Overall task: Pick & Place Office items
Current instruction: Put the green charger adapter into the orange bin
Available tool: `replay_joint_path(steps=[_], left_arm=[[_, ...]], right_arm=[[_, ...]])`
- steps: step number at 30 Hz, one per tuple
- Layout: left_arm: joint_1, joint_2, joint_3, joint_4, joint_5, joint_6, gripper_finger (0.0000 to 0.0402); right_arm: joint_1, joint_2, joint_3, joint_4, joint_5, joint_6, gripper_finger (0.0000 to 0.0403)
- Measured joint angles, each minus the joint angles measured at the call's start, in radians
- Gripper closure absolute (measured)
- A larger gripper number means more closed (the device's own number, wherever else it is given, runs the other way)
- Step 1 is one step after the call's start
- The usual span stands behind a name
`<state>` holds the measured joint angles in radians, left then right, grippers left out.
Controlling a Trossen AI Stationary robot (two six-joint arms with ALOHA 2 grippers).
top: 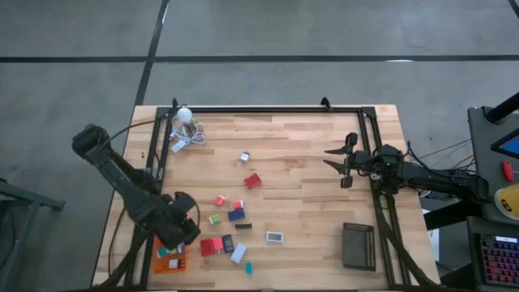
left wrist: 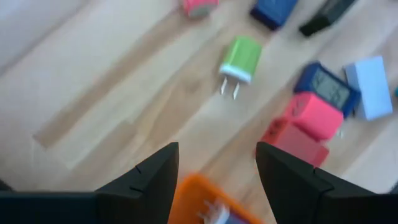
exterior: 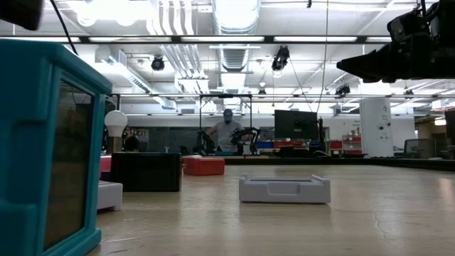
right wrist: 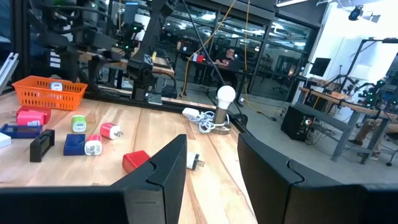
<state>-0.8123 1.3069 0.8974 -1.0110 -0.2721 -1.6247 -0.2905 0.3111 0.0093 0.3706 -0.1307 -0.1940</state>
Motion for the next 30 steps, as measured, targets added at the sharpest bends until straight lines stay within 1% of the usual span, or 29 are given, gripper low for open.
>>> replay_joint_path(steps=[7, 13, 16, 20, 24, 30], left_arm=[[0.141, -0.001, 0.004, 0.005, 0.003, 0.131, 0.0181], [0.232, -0.001, -0.002, 0.095, -0.014, 0.337, 0.0181], [0.249, 0.007, -0.002, 0.161, -0.051, 0.432, 0.0181], [0.254, 0.019, -0.003, 0.231, -0.069, 0.499, 0.0181], [0.254, 0.035, -0.003, 0.262, -0.069, 0.51, 0.0181], [0.254, 0.053, -0.004, 0.263, -0.069, 0.506, 0.0181]], right_arm=[[0.0, 0.0, 0.0, 0.0, 0.0, 0.0, 0.0264], [0.0, 0.0, 0.0, 0.0, 0.0, 0.0, 0.0264], [0.0, 0.0, 0.0, 0.0, 0.0, 0.0, 0.0264], [0.0, 0.0, 0.0, 0.0, 0.0, 0.0, 0.0264], [0.0, 0.0, 0.0, 0.0, 0.0, 0.0, 0.0264], [0.0, 0.0, 0.0, 0.0, 0.0, 0.0, 0.0264]])
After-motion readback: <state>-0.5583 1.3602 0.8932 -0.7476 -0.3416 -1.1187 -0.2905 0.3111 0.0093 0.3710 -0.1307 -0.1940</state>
